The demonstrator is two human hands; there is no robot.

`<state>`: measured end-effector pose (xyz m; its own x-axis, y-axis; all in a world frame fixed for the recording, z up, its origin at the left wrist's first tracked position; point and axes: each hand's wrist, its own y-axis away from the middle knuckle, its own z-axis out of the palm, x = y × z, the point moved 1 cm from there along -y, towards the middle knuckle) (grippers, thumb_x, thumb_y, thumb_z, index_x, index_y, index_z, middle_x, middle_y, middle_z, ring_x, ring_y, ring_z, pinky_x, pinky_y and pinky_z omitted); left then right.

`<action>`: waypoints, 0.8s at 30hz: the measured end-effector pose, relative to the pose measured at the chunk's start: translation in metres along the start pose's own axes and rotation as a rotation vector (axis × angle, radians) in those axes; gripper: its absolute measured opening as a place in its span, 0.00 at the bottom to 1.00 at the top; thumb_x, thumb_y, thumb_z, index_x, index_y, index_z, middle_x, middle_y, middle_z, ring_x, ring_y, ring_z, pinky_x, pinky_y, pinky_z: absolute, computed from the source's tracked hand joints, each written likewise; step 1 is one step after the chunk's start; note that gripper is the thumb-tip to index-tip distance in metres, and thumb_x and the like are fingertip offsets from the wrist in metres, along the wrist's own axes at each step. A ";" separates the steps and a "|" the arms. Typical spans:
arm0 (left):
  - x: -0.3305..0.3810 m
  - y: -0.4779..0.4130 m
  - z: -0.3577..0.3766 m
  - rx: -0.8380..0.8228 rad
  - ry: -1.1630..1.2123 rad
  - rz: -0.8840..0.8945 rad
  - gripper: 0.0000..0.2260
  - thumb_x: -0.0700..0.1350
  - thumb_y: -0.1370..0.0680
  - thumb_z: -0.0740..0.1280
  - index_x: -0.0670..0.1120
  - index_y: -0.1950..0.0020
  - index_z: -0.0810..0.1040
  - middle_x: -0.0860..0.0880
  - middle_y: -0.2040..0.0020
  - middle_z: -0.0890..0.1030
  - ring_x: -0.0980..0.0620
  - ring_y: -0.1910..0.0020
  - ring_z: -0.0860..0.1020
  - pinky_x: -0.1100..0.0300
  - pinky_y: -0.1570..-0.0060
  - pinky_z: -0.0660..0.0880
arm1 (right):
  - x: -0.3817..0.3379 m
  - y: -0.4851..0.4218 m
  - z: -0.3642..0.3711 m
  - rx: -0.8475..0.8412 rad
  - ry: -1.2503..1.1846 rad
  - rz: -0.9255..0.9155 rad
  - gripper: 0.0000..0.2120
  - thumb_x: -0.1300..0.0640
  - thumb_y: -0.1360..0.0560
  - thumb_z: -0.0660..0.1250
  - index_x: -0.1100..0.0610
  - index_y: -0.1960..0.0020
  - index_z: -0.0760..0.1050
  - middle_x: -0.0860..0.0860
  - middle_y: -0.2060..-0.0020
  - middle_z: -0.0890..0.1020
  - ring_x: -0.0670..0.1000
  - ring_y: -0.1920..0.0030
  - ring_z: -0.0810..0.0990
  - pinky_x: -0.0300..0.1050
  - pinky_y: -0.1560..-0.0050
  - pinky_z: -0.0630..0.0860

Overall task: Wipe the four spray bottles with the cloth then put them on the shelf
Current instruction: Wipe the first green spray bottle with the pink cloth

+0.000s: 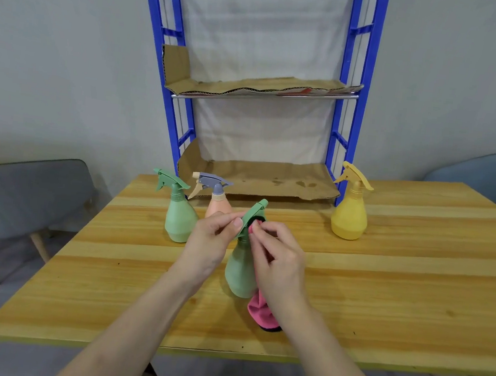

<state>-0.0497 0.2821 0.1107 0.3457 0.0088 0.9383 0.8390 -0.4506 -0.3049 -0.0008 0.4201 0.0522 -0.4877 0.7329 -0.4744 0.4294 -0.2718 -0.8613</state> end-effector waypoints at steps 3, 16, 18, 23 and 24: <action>-0.003 -0.003 -0.002 0.012 -0.013 0.012 0.13 0.40 0.15 0.64 0.47 0.35 0.84 0.52 0.40 0.85 0.57 0.38 0.81 0.63 0.38 0.76 | -0.001 0.004 0.004 -0.008 0.044 -0.042 0.10 0.66 0.20 0.70 0.65 0.40 0.83 0.56 0.49 0.82 0.55 0.49 0.82 0.49 0.48 0.80; -0.011 -0.003 -0.001 0.010 -0.025 0.014 0.13 0.43 0.14 0.63 0.48 0.34 0.83 0.51 0.39 0.85 0.53 0.36 0.81 0.54 0.33 0.76 | 0.012 0.021 -0.011 -0.114 0.130 -0.153 0.10 0.66 0.20 0.71 0.62 0.39 0.84 0.54 0.44 0.83 0.55 0.45 0.82 0.49 0.48 0.81; -0.011 -0.002 -0.002 0.010 -0.027 0.005 0.13 0.43 0.14 0.63 0.49 0.34 0.84 0.52 0.39 0.85 0.53 0.36 0.81 0.53 0.32 0.75 | 0.007 0.021 -0.010 -0.070 0.100 -0.072 0.09 0.64 0.20 0.72 0.61 0.40 0.85 0.53 0.44 0.84 0.53 0.44 0.83 0.48 0.46 0.82; -0.011 -0.002 -0.001 0.024 -0.038 0.012 0.12 0.43 0.14 0.63 0.51 0.36 0.84 0.52 0.40 0.86 0.53 0.36 0.81 0.50 0.32 0.76 | -0.002 0.015 -0.008 -0.068 0.037 0.112 0.09 0.62 0.20 0.71 0.60 0.42 0.86 0.50 0.48 0.85 0.49 0.48 0.83 0.47 0.49 0.82; -0.010 -0.003 -0.001 0.025 -0.043 0.012 0.12 0.43 0.14 0.63 0.51 0.37 0.85 0.52 0.40 0.86 0.53 0.37 0.81 0.49 0.32 0.76 | 0.000 0.010 -0.007 -0.098 0.034 0.146 0.08 0.62 0.20 0.70 0.60 0.43 0.86 0.49 0.49 0.84 0.48 0.49 0.83 0.48 0.50 0.81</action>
<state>-0.0558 0.2824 0.1020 0.3731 0.0415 0.9269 0.8446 -0.4287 -0.3208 0.0095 0.4217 0.0451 -0.3892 0.7110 -0.5856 0.5665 -0.3165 -0.7608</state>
